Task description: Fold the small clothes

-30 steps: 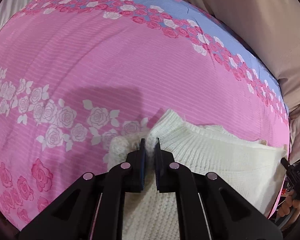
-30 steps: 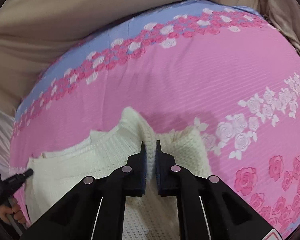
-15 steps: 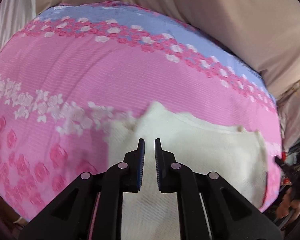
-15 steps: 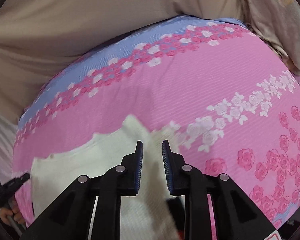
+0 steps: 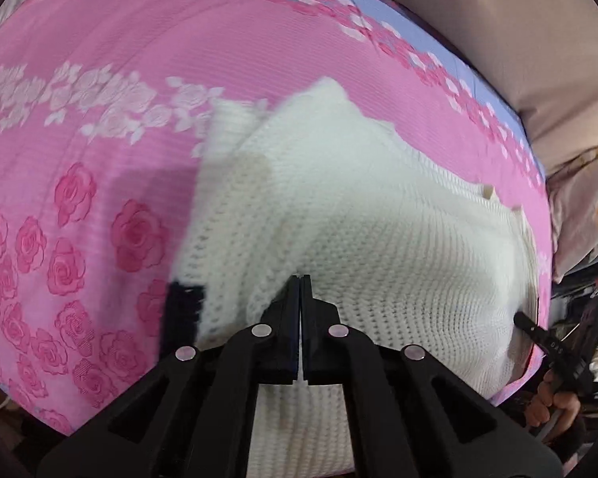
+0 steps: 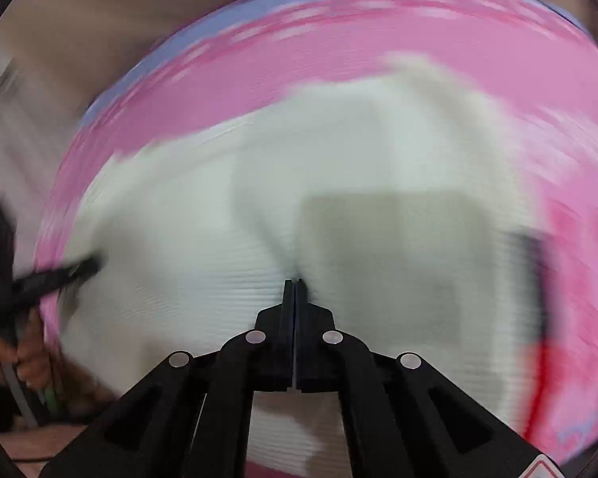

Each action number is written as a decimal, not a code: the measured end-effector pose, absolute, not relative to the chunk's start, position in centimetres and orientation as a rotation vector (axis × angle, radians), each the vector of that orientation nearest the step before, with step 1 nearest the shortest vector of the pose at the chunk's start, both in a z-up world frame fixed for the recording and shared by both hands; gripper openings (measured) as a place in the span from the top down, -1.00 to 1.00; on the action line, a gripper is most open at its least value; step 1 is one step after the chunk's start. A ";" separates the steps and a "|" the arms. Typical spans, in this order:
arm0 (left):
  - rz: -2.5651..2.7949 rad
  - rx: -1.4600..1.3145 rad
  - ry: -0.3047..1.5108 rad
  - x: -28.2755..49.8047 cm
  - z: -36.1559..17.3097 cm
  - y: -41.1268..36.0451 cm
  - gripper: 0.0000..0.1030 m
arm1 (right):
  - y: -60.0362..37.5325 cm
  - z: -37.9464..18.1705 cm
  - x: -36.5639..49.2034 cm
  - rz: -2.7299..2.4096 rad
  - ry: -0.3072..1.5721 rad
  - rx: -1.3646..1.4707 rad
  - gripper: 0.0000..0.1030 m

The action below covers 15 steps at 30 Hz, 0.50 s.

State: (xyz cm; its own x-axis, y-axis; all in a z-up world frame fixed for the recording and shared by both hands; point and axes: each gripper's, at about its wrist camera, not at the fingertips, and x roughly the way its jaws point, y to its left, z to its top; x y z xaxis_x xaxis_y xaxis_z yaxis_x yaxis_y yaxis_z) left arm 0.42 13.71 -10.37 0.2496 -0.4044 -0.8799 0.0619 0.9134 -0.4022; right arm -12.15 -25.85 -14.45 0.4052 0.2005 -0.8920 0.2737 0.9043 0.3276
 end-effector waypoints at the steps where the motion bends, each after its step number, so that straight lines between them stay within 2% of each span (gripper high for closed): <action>1: -0.325 -0.331 1.284 0.6 -10.4 13.8 0.99 | -28.8 -14.4 -13.7 -0.146 1.156 0.487 1.00; 4: -0.304 -0.296 1.282 0.6 -9.4 12.3 0.99 | -34.0 -14.6 -16.5 -0.234 1.129 0.601 1.00; 6: -0.342 -0.255 1.219 0.3 -7.2 9.9 0.97 | -33.5 -13.7 -16.0 -0.254 1.124 0.598 1.00; 7: -0.347 -0.215 1.189 0.6 -6.3 9.1 0.88 | -32.4 -12.8 -15.2 -0.240 1.112 0.564 0.94; 8: -0.323 -0.151 1.161 1.3 -5.9 8.0 0.63 | -31.0 -12.0 -14.3 -0.207 1.094 0.541 0.77; 9: -0.292 -0.106 1.161 2.2 -6.1 7.5 0.48 | -29.6 -11.3 -13.0 -0.166 1.080 0.521 0.77; 11: -0.245 -0.053 1.193 4.0 -7.9 7.4 0.49 | -27.0 -10.8 -9.7 -0.091 1.069 0.453 0.79; 13: -0.231 -0.078 1.204 5.0 -9.8 9.0 0.55 | -25.8 -12.3 -6.5 -0.117 1.111 0.349 0.92; 15: -0.234 -0.156 1.202 5.2 -9.1 10.5 0.71 | -27.8 -14.6 -5.2 -0.198 1.148 0.347 1.00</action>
State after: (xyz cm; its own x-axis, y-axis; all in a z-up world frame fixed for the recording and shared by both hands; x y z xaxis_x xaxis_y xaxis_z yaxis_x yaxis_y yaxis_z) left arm 5.18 10.53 -9.08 0.3408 -0.2617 -0.9030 0.0965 0.9651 -0.2433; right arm -5.16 -27.78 -14.57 0.4006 0.0228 -0.9159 0.3287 0.9296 0.1669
